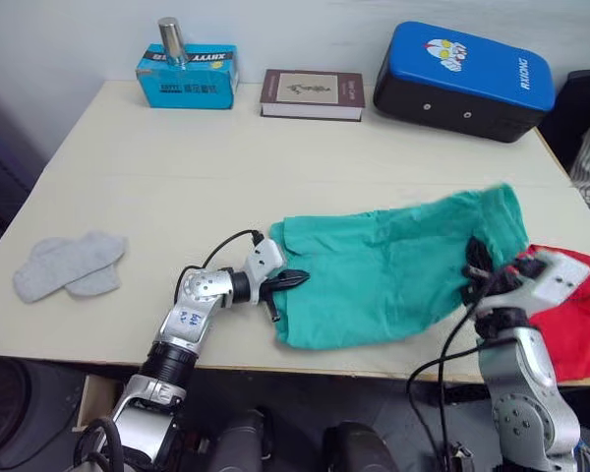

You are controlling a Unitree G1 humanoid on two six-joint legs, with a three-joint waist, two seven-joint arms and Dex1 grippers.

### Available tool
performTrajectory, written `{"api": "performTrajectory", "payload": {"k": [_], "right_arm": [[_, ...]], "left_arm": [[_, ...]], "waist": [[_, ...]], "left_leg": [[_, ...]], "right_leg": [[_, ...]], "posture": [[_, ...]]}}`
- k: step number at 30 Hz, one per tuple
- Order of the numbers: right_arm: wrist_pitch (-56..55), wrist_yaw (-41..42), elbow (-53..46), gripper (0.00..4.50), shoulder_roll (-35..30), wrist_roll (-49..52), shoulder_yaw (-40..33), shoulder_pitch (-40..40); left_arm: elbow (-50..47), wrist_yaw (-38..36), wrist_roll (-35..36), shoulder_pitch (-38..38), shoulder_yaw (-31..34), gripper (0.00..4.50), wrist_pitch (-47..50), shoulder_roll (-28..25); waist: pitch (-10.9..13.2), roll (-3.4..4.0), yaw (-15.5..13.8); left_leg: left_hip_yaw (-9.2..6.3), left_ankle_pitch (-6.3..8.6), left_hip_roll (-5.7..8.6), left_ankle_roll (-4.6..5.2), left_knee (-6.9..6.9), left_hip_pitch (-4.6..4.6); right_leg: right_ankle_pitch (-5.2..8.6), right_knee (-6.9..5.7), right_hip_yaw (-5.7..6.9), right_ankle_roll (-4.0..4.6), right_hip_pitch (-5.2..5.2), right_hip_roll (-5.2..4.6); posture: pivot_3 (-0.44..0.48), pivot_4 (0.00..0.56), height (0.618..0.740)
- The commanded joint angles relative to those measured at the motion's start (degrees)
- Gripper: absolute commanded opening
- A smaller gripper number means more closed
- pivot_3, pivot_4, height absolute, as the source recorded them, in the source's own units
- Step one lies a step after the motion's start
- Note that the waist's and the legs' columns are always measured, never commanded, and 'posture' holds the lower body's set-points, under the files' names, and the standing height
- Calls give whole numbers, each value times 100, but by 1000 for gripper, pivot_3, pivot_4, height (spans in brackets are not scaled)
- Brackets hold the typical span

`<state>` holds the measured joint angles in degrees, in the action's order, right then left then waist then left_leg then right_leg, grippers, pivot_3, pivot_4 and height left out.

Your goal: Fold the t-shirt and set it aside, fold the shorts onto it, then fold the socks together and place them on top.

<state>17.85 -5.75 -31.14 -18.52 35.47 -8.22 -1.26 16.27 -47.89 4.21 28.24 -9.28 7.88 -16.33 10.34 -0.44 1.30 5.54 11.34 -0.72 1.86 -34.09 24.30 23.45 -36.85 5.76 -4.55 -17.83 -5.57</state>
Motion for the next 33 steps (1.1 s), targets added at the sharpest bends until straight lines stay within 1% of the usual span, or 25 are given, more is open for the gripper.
{"api": "performTrajectory", "payload": {"k": [1, 4, 7, 10, 12, 13, 14, 15, 17, 20, 22, 23, 24, 25, 26, 27, 29, 31, 32, 33], "right_arm": [[789, -107, -343, 9, -130, -798, 950, -487], [1176, 14, -170, 9, -183, -1426, 1675, -836], [1529, -38, 128, 9, 227, -1533, 1943, -1078], [1809, 272, 472, 9, 599, -1640, 2522, -1281], [1926, 455, 611, 9, 833, -1558, 2657, -1250], [2096, 571, 651, 421, 906, -1419, 2610, -1232], [2133, 709, 686, 569, 880, -1397, 2547, -1256], [2168, 907, 712, 825, 818, -1360, 2495, -1307], [2439, 1466, 640, 1467, 681, -972, 2366, -1383], [2842, 2550, 311, 2530, 182, -231, 2183, -1437], [2969, 3287, 87, 3177, -178, 401, 1895, -1408], [3044, 3574, 14, 3177, -319, 696, 1769, -1398], [3043, 4135, -108, 3177, -578, 1155, 1508, -1354], [3036, 4511, -174, 3177, -758, 1455, 1335, -1330], [3068, 4771, -67, 3177, -942, 1767, 1016, -1376], [3090, 4911, 40, 3177, -1060, 1961, 811, -1425], [3078, 5057, 504, 3177, -1241, 2066, 479, -1613], [2584, 5184, 1106, 2786, -1350, 1482, 457, -1751], [1971, 5346, 1417, 2588, -1397, 915, 596, -1791], [1304, 5510, 1780, 2263, -1482, 272, 839, -1833]], "left_arm": [[-221, 210, 32, -68, 63, 0, 30, 19], [-220, 333, 17, -106, 71, 0, 78, -16], [-342, 391, 35, -177, 108, 0, 219, -110], [-534, 393, 82, -351, 206, 0, 306, -292], [-680, 396, 126, -497, 246, 0, 360, -381], [-795, 388, 147, -589, 257, 0, 379, -425], [-938, 373, 193, -678, 282, 0, 414, -466], [-1058, 360, 254, -745, 322, 0, 445, -499], [-1234, 335, 387, -842, 432, 0, 481, -586], [-1399, 85, 642, -987, 654, 0, 496, -856], [-1507, -213, 973, -1074, 919, 0, 547, -1126], [-1498, -305, 1092, -1087, 1034, 0, 573, -1238], [-1448, -403, 1244, -1101, 1253, 0, 627, -1415], [-1396, -461, 1340, -1105, 1393, 0, 661, -1535], [-1423, -728, 1625, -1112, 1582, 0, 867, -1744], [-1436, -923, 1834, -1108, 1694, 0, 1014, -1887], [-1718, -1308, 2482, -964, 1890, 0, 1518, -2077], [-1970, -1309, 2933, -603, 1866, 0, 2060, -2037], [-2051, -1315, 3029, -416, 1745, 0, 2218, -1961], [-2096, -1289, 3036, -203, 1548, 0, 2305, -1817]], "waist": [[0, -1, 17], [1, -2, 10], [4, -8, 5], [6, -12, 31], [7, -12, 49], [7, -13, 43], [7, -13, 37], [8, -14, 32], [9, -16, 29], [10, -17, 29], [12, -20, 38], [16, -22, 37], [22, -28, 29], [31, -34, 26], [37, -42, 25], [43, -52, 25], [52, -65, 30], [60, -73, 10], [62, -77, -12], [63, -76, -60]], "left_leg": [[-3, -1, -3, 1, 1, -2], [-6, -19, -7, -29, 6, -3], [-6, -17, -5, -28, 7, -1], [-6, -17, -3, -28, 7, -1], [-5, -18, -6, -32, 8, -3], [-5, -19, -6, -35, 12, -4], [-5, -21, -7, -37, 14, -1], [-5, -21, -7, -38, 15, 2], [-4, -21, -6, -37, 14, 3], [-4, -18, -6, -32, 14, 5], [-4, -2, -7, -5, 15, 8], [-4, -1, -8, -5, 17, 10], [-5, -1, -8, -5, 17, 10], [-7, 0, -9, -4, 18, 10], [-8, 0, -9, -4, 18, 12], [-8, 1, -9, -1, 18, 12], [-7, 2, -9, 1, 17, 12], [-3, 2, -8, 4, 16, 14], [-5, 1, -6, 4, 13, 14], [-7, 0, -5, 5, 12, 20]], "right_leg": [[4, -9, 1, 6, -4, 1], [5, -28, 3, 9, -15, 5], [4, -34, 3, 9, -17, 4], [4, -42, 3, 9, -19, 3], [4, -57, 2, 9, -29, 3], [4, -63, 2, 9, -35, 3], [4, -70, 1, 9, -45, 3], [4, -76, 0, 9, -51, 3], [4, -78, -1, 9, -52, 1], [4, -76, -1, 10, -54, 1], [4, -76, -1, 10, -59, 1], [4, -75, 0, 10, -61, 1], [4, -74, 2, 10, -62, 1], [4, -75, 5, 10, -61, 1], [4, -72, 5, 11, -61, 1], [3, -71, 5, 11, -60, 0], [3, -65, 6, 12, -57, -3], [2, -54, 6, 13, -55, -7], [2, -53, 7, 14, -53, -8], [2, -52, 7, 14, -55, -8]], "posture": [[0, 150, 740], [0, 150, 740], [0, 150, 740], [0, 150, 740], [0, 150, 740], [0, 150, 740], [0, 150, 740], [0, 150, 740], [0, 150, 740], [0, 150, 740], [0, 150, 740], [0, 150, 740], [0, 150, 740], [0, 150, 740], [0, 150, 740], [0, 150, 740], [0, 150, 740], [0, 150, 740], [0, 150, 740], [0, 150, 740]]}}
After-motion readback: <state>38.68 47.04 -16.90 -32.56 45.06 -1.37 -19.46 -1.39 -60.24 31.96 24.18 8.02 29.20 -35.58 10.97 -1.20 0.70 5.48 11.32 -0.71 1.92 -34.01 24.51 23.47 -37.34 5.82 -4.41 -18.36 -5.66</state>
